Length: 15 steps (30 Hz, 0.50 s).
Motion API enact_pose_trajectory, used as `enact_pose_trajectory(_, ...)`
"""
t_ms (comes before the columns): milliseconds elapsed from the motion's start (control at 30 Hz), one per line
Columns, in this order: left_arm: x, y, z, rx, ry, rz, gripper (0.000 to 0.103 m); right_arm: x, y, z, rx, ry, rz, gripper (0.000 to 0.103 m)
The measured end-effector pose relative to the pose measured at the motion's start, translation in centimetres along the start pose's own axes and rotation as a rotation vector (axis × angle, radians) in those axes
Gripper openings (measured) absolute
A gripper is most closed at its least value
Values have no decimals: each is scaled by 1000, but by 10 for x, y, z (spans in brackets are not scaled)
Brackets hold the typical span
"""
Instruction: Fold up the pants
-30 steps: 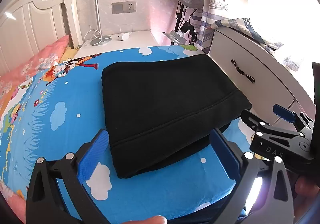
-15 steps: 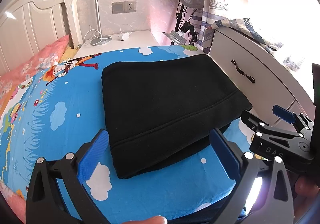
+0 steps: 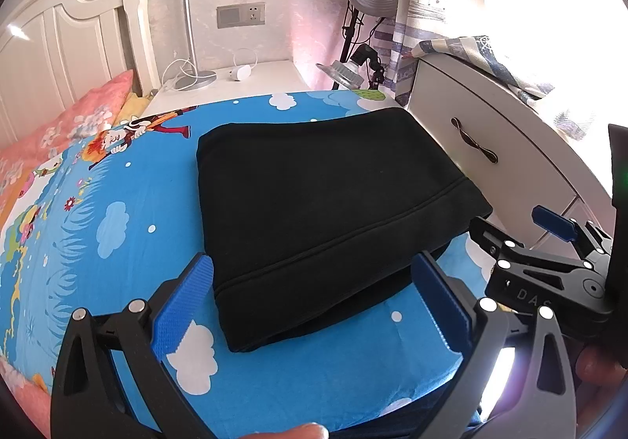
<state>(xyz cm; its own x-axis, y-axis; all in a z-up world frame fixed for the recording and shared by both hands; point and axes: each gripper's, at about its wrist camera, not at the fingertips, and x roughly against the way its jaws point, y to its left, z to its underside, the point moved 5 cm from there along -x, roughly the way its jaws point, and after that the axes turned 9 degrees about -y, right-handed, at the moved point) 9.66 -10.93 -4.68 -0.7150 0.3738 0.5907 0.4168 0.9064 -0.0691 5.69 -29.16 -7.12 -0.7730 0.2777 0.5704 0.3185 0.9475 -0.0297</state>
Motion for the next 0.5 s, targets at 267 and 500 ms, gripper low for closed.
enact_pose_trajectory(267,-1,-1,-1,2,1,-3,101,-1,-1,0,1,-1,-1,92)
enact_pose_trajectory(500,-7,-7,-8,37,-31,51,101,-2,1,1,-14,1,-16,92)
